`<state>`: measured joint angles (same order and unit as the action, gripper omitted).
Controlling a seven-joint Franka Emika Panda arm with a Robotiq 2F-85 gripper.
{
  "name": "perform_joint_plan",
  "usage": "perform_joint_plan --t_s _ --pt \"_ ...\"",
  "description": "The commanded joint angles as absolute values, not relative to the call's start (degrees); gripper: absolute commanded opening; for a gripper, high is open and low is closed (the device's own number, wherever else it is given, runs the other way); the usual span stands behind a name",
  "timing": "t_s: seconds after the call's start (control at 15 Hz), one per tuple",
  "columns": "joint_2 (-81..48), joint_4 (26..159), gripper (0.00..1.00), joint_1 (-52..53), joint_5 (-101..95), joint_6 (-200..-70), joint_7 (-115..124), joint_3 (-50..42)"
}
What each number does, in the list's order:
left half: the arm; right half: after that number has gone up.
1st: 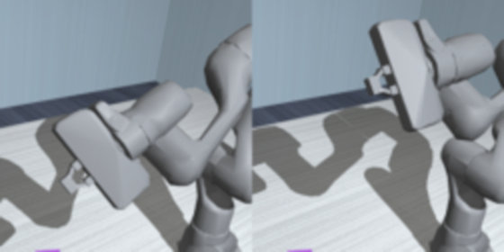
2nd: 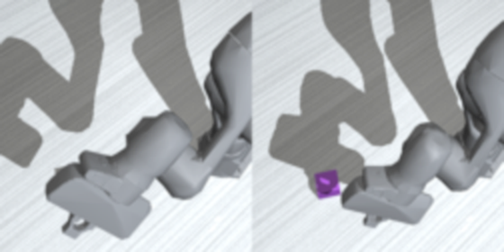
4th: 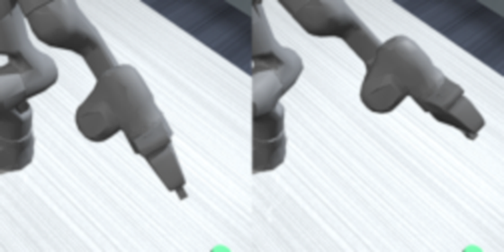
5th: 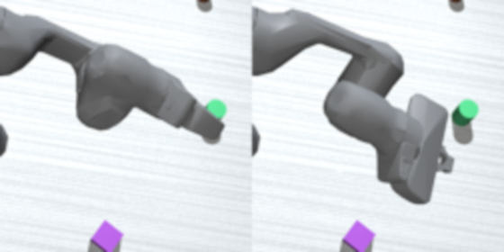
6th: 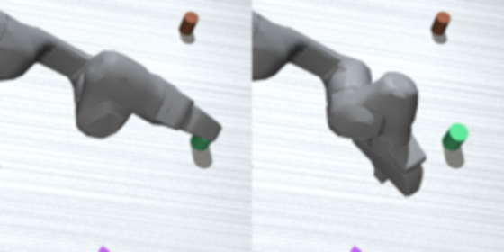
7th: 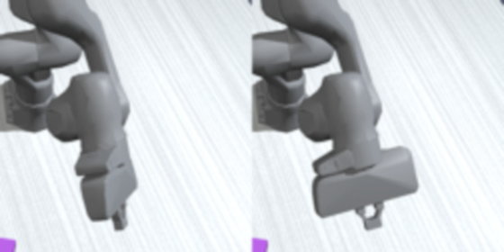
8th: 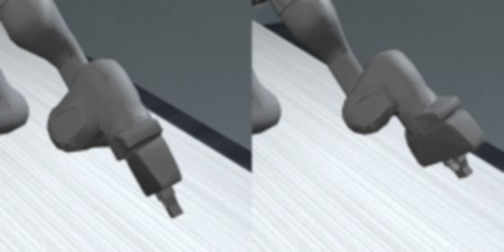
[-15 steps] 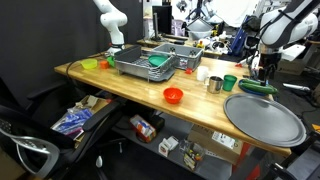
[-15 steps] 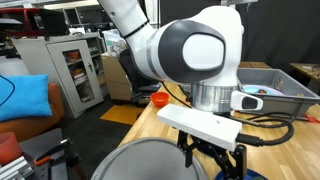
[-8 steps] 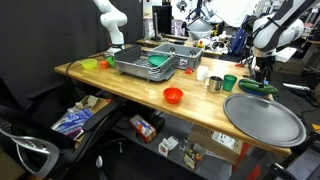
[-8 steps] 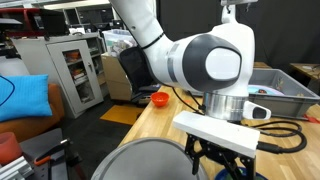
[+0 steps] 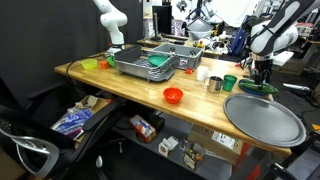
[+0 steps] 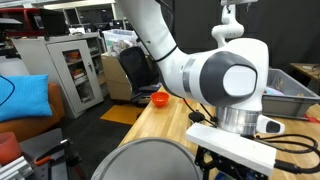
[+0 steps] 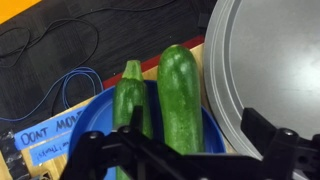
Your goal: Move the zucchini from the blue plate to the grey plate
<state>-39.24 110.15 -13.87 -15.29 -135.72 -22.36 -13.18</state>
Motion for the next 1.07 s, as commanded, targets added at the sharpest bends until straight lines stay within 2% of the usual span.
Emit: perform_joint_plan --t_s 0.0,0.4,0.47,0.53,0.8,1.0 --pt "-40.8 108.5 1.00 -15.5 -15.5 -134.1 -21.9 -12.0" --pt "-42.6 106.6 1.00 -15.7 -15.4 -133.6 -21.6 -11.9" --pt "-42.7 106.4 0.95 -15.8 -15.3 -133.4 -21.8 -11.7" --pt "-42.8 106.2 0.84 -16.0 -15.0 -133.2 -21.9 -11.5" --pt "-43.6 105.0 0.69 -16.7 -13.8 -131.2 -22.6 -10.4" --pt "-44.1 104.2 0.74 -16.9 -13.9 -130.8 -22.6 -10.3"
